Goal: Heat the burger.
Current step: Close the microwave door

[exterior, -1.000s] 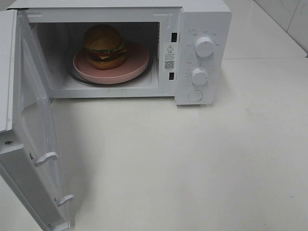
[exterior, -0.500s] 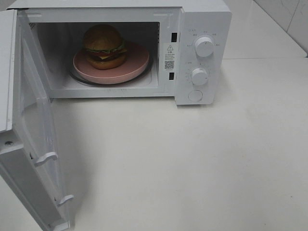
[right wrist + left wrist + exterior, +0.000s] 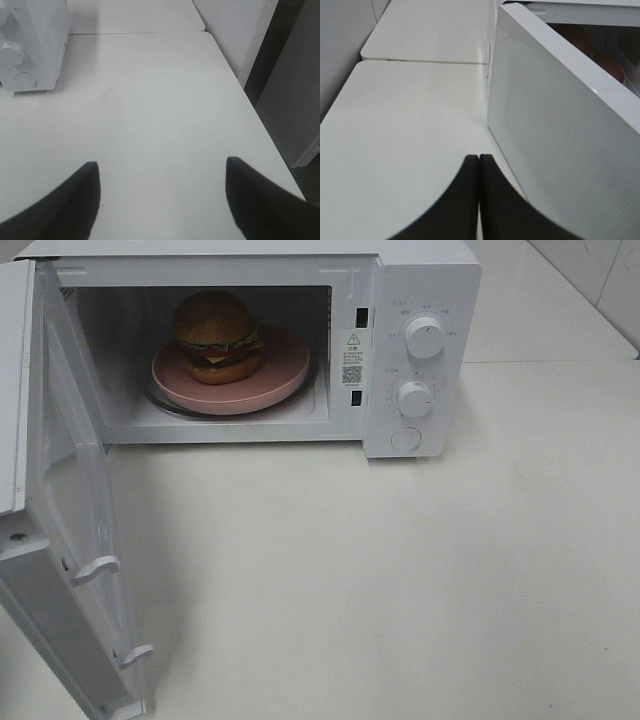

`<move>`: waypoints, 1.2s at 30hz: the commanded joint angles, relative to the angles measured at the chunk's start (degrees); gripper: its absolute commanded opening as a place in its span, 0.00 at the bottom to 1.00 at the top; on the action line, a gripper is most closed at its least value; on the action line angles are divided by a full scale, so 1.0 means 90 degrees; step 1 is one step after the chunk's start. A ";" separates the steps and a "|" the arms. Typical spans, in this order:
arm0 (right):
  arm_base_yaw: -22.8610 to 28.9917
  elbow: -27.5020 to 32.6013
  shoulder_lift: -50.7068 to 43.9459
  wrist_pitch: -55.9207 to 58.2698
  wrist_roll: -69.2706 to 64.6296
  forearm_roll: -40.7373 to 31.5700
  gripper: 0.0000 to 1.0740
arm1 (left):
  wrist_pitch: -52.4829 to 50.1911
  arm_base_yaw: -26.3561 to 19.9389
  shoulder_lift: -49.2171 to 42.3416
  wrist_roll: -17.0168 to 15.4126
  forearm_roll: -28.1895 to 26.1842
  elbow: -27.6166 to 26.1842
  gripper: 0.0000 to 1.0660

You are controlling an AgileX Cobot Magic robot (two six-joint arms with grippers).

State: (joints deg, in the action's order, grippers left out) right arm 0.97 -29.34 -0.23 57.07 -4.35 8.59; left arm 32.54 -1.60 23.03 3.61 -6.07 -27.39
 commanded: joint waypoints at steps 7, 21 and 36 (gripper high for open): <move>-0.0045 0.0019 -0.0153 -0.0032 0.0006 0.0045 0.65 | -0.2776 -0.0013 0.1337 -0.0051 -0.0013 0.0866 0.00; -0.0045 0.0019 -0.0153 -0.0032 0.0006 0.0045 0.65 | -0.6672 -0.0013 0.3062 -0.0216 0.0248 0.1808 0.00; -0.0045 0.0019 -0.0153 -0.0032 0.0006 0.0045 0.65 | -0.9237 -0.0013 0.5284 -0.2317 0.3043 0.2228 0.00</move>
State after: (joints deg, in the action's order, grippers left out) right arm 0.97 -29.34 -0.23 57.07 -4.35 8.59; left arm -48.07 -1.60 69.16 -14.95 18.33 -7.39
